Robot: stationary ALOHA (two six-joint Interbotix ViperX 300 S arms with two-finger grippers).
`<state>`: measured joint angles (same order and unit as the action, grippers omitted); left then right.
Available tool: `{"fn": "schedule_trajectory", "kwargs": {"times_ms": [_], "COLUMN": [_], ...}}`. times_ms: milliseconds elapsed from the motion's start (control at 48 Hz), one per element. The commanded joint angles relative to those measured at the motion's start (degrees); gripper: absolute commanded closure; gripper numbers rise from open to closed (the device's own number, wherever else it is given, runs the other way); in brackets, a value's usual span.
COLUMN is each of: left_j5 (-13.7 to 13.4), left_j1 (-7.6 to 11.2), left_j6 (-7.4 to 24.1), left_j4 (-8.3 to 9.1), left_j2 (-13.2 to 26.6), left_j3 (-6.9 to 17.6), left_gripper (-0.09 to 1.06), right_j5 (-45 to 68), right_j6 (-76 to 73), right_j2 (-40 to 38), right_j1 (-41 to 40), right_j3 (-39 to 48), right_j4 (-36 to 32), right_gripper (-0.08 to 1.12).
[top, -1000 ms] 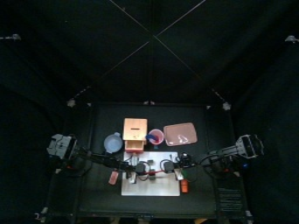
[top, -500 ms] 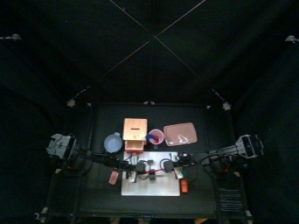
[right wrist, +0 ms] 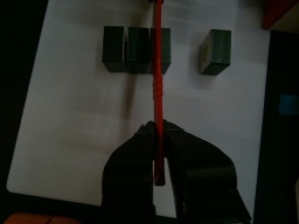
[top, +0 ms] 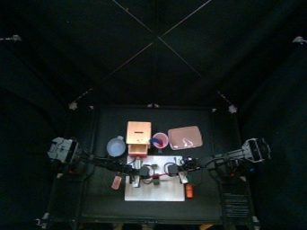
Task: Place sushi on board then cut the sushi with the knife then place the pieces on the plate
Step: Cut the sushi into 4 pieces
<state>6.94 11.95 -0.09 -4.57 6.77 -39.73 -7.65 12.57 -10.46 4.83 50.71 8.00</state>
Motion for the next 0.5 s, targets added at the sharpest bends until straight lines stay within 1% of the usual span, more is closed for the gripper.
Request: {"fn": "schedule_trajectory", "kwargs": {"times_ms": [21,500], "left_j5": [0.26,0.18], "left_j1": [0.62,0.88], "left_j6": [0.26,0.18], "left_j4": [0.26,0.00], "left_j2": [-1.49,0.18], "left_j3": [1.58,1.76], "left_gripper": [0.60,0.60], "right_j5": [-0.26,-0.88], "right_j6": [0.18,0.18], "right_j2": [-1.49,-1.41], "right_j1": [-0.35,-0.44], "right_j3": [-0.44,0.18], "right_j4": [0.09,0.44], "right_gripper": [0.62,0.62]}}
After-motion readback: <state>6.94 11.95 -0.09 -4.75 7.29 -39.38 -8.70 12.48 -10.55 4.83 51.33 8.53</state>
